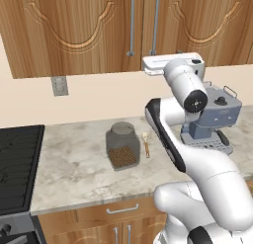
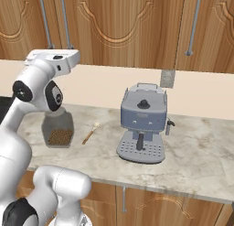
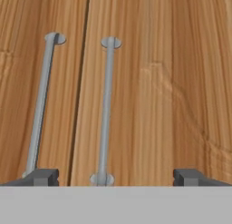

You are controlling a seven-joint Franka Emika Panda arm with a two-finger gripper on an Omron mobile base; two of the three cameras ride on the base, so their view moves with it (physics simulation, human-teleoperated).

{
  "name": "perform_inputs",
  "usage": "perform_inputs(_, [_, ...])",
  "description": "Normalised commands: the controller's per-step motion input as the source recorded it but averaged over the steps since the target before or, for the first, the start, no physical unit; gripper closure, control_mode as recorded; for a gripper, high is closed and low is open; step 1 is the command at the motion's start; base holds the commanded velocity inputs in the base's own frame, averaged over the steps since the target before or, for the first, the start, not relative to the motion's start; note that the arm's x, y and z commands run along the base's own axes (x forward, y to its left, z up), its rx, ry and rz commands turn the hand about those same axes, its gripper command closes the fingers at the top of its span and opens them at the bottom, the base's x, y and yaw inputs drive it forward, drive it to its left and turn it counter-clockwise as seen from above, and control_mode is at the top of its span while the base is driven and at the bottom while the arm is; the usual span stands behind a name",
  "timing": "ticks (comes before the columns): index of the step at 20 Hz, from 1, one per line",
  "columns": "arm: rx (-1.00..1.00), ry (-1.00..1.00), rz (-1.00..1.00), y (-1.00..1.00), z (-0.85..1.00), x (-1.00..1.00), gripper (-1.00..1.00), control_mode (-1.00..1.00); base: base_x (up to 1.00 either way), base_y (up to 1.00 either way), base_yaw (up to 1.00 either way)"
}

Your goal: Pick the pan from the cabinet and place it on the stove. Then turn on the stove burner for the pan.

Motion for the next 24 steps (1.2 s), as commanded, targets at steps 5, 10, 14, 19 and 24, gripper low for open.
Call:
perform_inputs(5, [0.0,-0.07,0.0,0.03,0.07,0.16,-1.0,-1.0,0.0,0.0,0.0])
perform_inputs(10, [0.0,0.0,0.0,0.13,0.02,0.23,-1.0,-1.0,0.0,0.0,0.0])
perform_inputs(14, [0.0,0.0,0.0,0.01,0.0,0.26,-1.0,-1.0,0.0,0.0,0.0])
perform_inputs(19, [0.0,0.0,0.0,0.04,0.0,0.25,-1.0,-1.0,0.0,0.0,0.0])
perform_inputs(24, [0.0,0.0,0.0,0.01,0.0,0.3,-1.0,-1.0,0.0,0.0,0.0])
